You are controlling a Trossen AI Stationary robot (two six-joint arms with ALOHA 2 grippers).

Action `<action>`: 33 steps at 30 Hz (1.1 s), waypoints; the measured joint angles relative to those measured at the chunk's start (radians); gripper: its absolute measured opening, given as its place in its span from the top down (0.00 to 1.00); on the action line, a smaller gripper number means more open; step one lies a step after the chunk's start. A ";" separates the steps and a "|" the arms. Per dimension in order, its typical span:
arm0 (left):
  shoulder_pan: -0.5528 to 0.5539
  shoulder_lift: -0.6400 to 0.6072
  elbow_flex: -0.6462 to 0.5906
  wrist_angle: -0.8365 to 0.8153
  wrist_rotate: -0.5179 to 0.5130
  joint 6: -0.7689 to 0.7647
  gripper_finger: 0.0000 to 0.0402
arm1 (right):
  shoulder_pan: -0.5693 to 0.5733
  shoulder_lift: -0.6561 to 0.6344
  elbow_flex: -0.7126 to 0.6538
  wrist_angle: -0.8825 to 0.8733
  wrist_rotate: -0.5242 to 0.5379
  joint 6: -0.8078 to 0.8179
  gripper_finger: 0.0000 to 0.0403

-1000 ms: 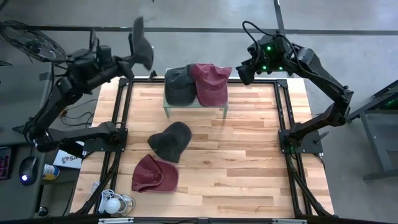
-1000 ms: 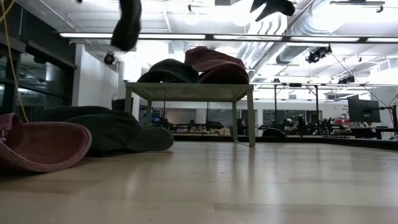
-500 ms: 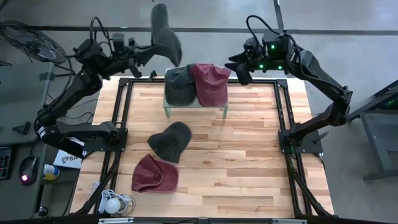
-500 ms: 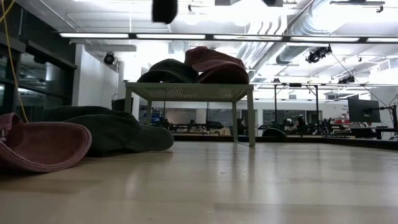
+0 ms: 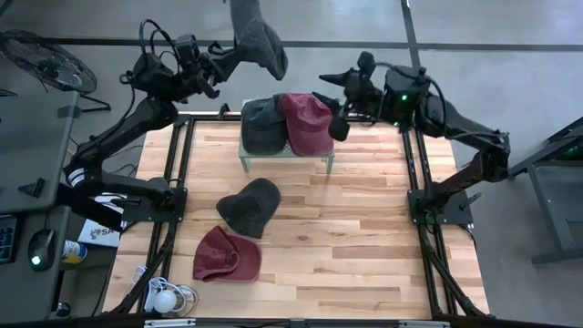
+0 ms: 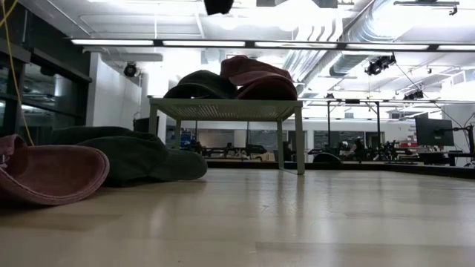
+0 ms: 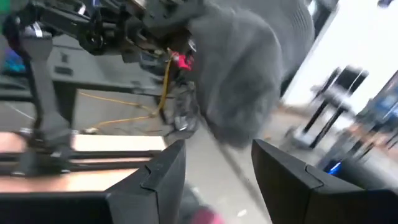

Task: Pick & Place hat
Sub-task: Stack the left black cap on the red cap on the shelf

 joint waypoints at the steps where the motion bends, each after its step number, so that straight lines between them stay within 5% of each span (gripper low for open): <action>1: -0.001 0.009 0.000 0.021 0.001 -0.010 0.99 | 0.016 0.008 0.000 0.024 0.023 -0.042 0.56; 13: -0.080 0.062 0.000 0.090 -0.032 -0.020 0.99 | 0.099 0.143 0.000 0.269 0.223 -0.355 0.56; 33: -0.137 0.061 0.000 0.095 -0.016 -0.022 0.98 | 0.102 0.262 0.000 0.481 0.537 -0.416 0.56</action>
